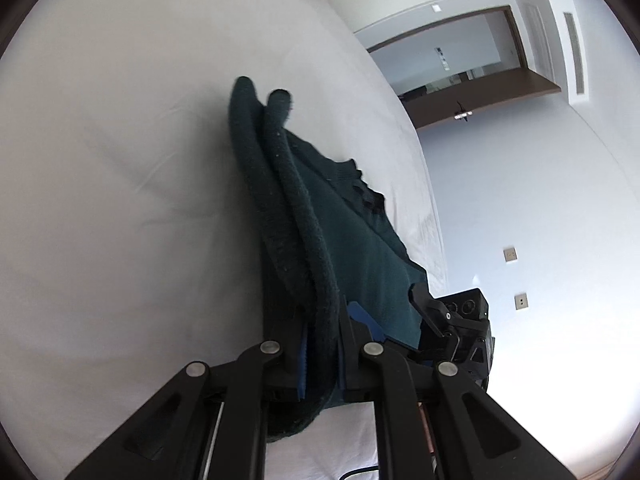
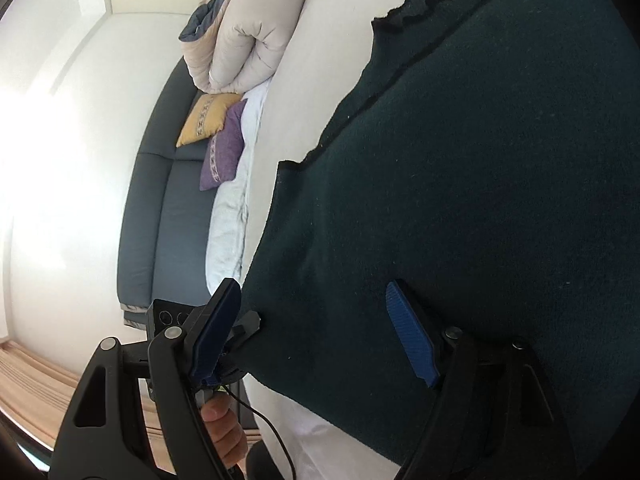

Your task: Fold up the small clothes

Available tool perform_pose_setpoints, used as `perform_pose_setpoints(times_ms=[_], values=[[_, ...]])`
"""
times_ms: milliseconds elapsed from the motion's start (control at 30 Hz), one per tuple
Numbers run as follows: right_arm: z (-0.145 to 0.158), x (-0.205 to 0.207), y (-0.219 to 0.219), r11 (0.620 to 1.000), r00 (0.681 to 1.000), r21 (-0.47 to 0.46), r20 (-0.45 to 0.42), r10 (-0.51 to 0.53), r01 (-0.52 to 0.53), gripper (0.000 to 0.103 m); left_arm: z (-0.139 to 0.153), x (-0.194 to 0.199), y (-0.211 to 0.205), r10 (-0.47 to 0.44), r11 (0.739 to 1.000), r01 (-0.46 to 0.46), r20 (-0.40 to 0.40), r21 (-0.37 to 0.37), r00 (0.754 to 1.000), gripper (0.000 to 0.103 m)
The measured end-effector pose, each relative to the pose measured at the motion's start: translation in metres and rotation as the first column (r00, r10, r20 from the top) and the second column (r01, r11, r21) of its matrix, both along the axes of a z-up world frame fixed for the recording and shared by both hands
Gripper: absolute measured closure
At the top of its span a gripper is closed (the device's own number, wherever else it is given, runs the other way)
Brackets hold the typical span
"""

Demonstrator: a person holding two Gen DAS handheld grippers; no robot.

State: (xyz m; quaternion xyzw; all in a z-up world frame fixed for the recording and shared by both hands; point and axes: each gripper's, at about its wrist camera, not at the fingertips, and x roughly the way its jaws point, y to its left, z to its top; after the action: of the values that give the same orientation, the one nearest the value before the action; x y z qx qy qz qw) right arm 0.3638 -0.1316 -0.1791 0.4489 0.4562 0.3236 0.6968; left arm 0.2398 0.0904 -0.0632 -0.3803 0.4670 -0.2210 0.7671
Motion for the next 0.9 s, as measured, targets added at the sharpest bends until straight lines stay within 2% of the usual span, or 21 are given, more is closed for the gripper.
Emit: perform_pose_setpoints(times_ms=[100,200,333,433,533,633,667,700,800,900], values=[[0.001,-0.001,-0.019,0.999,1.0,0.05,0.001,-0.017,0.017,0.028,0.029,0.005,-0.051,-0.088,0.994,0.083,0.068,0.065,0.994,0.093],[-0.001,0.001,-0.048,0.994,0.999,0.097,-0.009,-0.039,0.04,0.028,0.039,0.009,-0.108,-0.176,0.981,0.167,0.093,0.096,0.98,0.093],[-0.006,0.002,-0.099,0.971,0.993,0.207,-0.015,-0.119,0.119,0.027,0.019,0.017,-0.174,-0.251,0.965,0.243,0.074,0.102,0.965,0.093],[-0.012,0.002,-0.133,0.964,0.986,0.206,-0.025,-0.164,0.166,0.026,-0.011,0.018,-0.206,-0.291,0.953,0.287,0.037,0.095,0.956,0.093],[-0.022,0.005,-0.149,0.963,0.987,0.217,-0.058,-0.15,0.159,0.026,-0.034,0.014,-0.211,-0.299,0.95,0.297,0.003,0.093,0.954,0.091],[-0.022,0.009,-0.145,0.976,0.989,0.164,-0.057,-0.134,0.142,0.027,-0.034,0.008,-0.196,-0.313,0.949,0.312,0.011,0.052,0.95,0.073],[-0.021,0.01,-0.143,0.98,0.99,0.138,-0.051,-0.134,0.14,0.027,-0.029,0.005,-0.19,-0.32,0.947,0.319,0.023,0.044,0.947,0.062],[-0.019,0.011,-0.141,0.983,0.99,0.118,-0.049,-0.133,0.138,0.027,-0.022,0.002,-0.186,-0.324,0.945,0.322,0.046,0.053,0.945,0.056],[-0.018,0.016,-0.138,0.989,0.989,0.06,-0.064,-0.131,0.135,0.028,0.0,-0.012,-0.165,-0.31,0.947,0.294,0.132,0.13,0.941,0.046],[-0.015,0.018,-0.135,0.993,0.99,-0.029,-0.071,-0.119,0.118,0.04,0.004,-0.019,-0.145,-0.293,0.951,0.269,0.163,0.154,0.942,0.044]])
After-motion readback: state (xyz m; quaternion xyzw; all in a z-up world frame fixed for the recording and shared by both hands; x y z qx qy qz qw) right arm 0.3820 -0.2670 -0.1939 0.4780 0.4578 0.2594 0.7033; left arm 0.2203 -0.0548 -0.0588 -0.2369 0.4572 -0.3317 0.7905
